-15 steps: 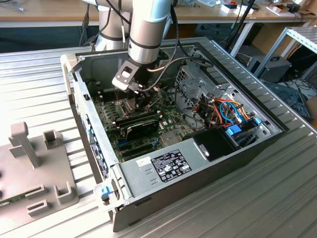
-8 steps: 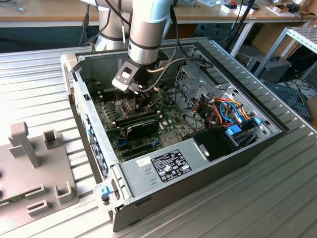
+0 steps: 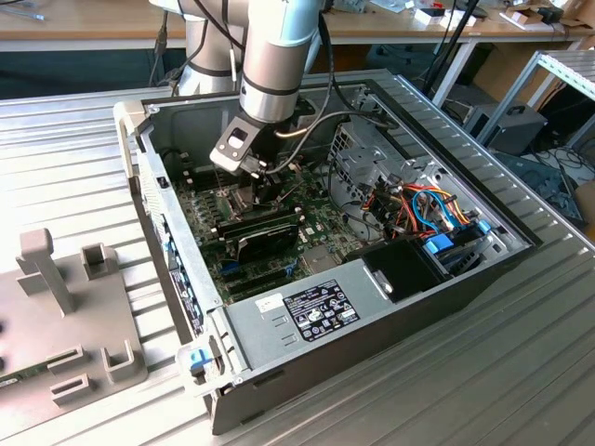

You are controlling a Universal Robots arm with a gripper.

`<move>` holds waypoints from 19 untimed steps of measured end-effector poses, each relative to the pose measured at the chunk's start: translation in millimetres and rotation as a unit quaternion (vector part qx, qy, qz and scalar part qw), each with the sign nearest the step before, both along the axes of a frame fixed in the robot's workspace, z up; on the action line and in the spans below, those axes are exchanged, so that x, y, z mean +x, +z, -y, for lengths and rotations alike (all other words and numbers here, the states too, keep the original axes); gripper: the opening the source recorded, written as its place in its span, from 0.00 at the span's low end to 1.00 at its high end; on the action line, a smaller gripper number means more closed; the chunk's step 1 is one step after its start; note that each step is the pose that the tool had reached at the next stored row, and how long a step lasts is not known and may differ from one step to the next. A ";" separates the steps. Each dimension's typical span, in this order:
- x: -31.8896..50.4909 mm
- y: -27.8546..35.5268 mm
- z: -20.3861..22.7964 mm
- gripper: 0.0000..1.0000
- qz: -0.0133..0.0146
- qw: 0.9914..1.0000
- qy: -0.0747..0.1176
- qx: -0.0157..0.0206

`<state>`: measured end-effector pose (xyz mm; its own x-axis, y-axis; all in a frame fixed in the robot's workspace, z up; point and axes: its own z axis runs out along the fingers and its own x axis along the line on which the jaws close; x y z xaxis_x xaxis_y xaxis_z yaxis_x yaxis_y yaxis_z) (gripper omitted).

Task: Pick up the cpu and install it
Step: 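Place the cpu into insertion slot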

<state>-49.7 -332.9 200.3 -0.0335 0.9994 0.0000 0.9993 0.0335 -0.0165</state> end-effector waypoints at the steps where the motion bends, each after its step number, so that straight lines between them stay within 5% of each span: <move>1: 0.0 0.0 0.0 0.55 0.000 1.000 0.000 0.000; 19: -0.7 -0.8 0.7 0.55 0.000 1.000 0.000 0.000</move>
